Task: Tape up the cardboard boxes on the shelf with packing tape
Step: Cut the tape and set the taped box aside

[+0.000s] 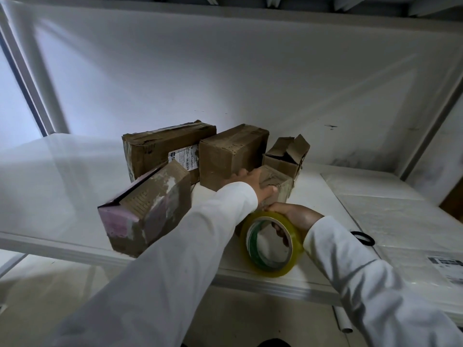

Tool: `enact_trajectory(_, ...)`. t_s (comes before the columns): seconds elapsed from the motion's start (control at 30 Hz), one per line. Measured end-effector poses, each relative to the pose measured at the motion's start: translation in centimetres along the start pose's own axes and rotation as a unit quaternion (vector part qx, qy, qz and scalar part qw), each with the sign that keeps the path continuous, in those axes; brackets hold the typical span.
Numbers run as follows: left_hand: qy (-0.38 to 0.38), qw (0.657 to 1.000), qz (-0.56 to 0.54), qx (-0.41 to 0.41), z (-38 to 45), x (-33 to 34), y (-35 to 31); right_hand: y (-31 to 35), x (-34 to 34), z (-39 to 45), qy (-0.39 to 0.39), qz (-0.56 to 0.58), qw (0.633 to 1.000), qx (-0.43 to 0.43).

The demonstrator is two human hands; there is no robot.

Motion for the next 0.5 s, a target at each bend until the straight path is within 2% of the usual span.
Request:
enact_trajectory(0.17, 0.018, 1.000, -0.005, -0.006, -0.1, 0.0, 0.0, 1.3, -0.3, 0.0, -0.008, -0.104, 0.993, -0.059)
enact_trajectory(0.33, 0.063, 0.997, 0.026, -0.047, -0.7, -0.3, -0.8, 2.4, -1.2, 0.6, -0.003, -0.239, 0.967, -0.084)
enact_trajectory(0.4, 0.075, 0.994, 0.026, -0.071, -0.9, -0.2, -1.2, 2.3, -1.9, 0.7, -0.004, -0.238, 0.969, -0.063)
enact_trajectory(0.5, 0.063, 0.992, 0.024, -0.103, -0.8, 0.2, -1.3, 1.3, -2.7, 0.8, -0.001, -0.175, 0.985, -0.002)
Point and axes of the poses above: each hand's wrist, its own z-axis towards the middle knuckle, its own x-axis out of the palm, y = z × x, the point moved 5 cm from there along z, towards the middle knuckle, and after that the axes turned 6 degrees about -y, right-handed, at the moved point
